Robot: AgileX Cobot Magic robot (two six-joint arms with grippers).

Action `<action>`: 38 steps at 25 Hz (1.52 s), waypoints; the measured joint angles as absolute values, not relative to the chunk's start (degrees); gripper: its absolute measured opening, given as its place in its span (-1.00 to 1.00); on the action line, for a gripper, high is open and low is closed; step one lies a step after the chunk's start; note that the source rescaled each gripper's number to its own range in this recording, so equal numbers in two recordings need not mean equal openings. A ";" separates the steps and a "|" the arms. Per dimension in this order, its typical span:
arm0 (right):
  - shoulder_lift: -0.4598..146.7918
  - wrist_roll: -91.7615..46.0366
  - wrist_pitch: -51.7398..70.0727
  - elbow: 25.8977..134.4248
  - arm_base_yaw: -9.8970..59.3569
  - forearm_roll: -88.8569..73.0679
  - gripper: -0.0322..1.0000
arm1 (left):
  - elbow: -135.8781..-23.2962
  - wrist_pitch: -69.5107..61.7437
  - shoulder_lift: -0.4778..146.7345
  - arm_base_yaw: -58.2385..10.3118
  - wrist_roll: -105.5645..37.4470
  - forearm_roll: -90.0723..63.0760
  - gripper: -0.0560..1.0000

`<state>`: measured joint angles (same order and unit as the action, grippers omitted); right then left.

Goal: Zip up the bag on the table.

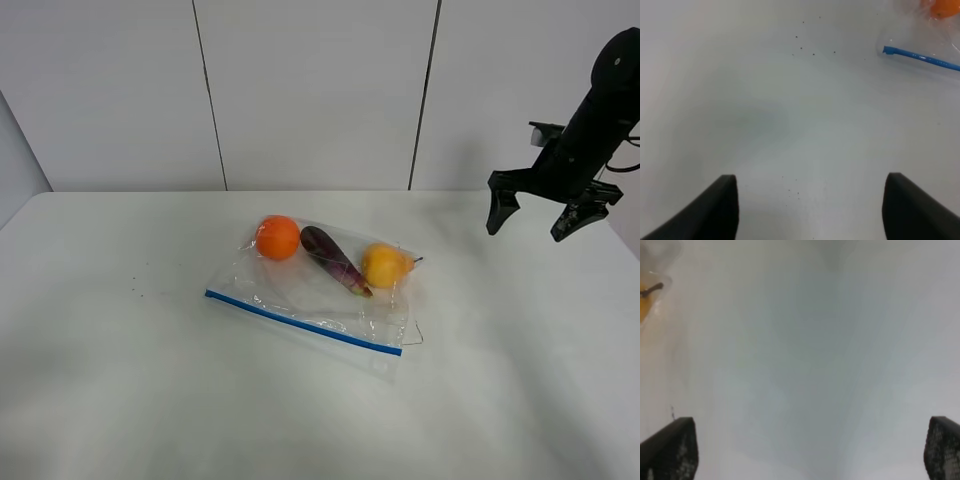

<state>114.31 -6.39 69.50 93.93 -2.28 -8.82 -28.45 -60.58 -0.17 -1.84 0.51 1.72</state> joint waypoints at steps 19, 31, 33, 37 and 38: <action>107.02 -5.29 69.44 91.31 0.97 -6.52 1.00 | -28.45 -60.58 -0.17 -1.84 0.51 1.71 0.89; 77.90 -5.29 69.35 59.35 0.97 -5.44 1.00 | -28.45 -60.58 -0.17 -1.84 0.51 1.66 0.89; 71.75 -5.29 68.25 53.98 0.97 -5.44 1.00 | -28.45 -60.58 -0.17 -1.84 0.51 1.66 0.89; 57.61 -5.29 63.12 44.05 0.97 -5.44 1.00 | -28.45 -60.58 -0.17 -1.84 0.51 1.66 0.89; 54.39 -5.29 61.95 42.24 0.97 -5.44 1.00 | -28.45 -60.58 -0.17 -1.84 0.51 1.66 0.89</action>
